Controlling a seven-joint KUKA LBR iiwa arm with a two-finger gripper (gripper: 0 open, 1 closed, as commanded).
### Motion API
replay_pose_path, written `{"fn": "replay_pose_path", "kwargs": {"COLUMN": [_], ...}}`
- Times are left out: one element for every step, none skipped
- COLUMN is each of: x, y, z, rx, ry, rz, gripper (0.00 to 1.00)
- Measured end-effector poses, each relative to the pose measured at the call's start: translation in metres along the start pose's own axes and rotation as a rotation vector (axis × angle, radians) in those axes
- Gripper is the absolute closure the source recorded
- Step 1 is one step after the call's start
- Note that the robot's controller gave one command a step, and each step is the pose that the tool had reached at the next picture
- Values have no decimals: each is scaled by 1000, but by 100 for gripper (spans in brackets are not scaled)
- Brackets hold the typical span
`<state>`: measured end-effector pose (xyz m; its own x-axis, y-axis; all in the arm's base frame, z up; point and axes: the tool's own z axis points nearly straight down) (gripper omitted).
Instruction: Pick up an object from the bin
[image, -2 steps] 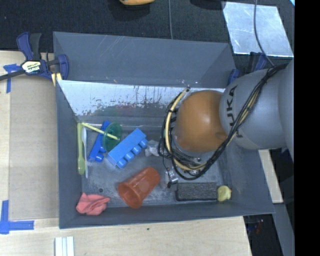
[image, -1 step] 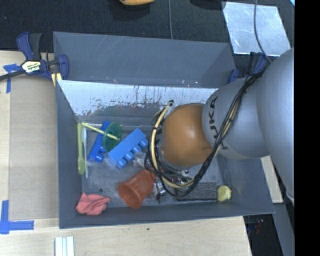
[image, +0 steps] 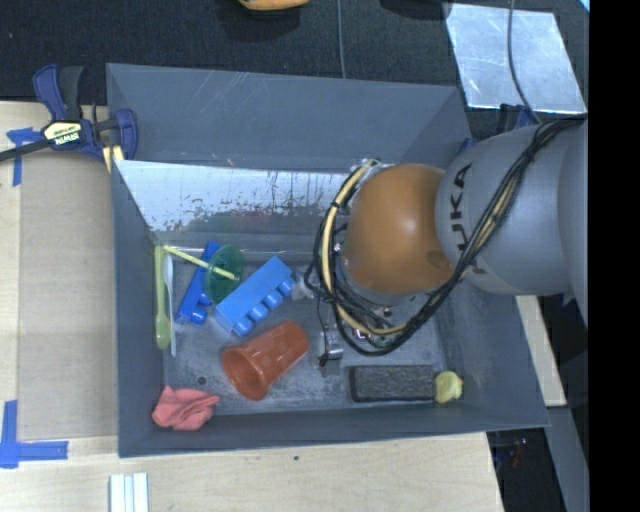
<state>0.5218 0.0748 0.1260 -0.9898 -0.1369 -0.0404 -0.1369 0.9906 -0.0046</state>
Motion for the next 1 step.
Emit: {"fn": "replay_pose_path", "kwargs": {"x": [7], "y": [0], "z": [10], "rx": [-2], "ry": [-2], "rz": [13], "gripper": [0]}}
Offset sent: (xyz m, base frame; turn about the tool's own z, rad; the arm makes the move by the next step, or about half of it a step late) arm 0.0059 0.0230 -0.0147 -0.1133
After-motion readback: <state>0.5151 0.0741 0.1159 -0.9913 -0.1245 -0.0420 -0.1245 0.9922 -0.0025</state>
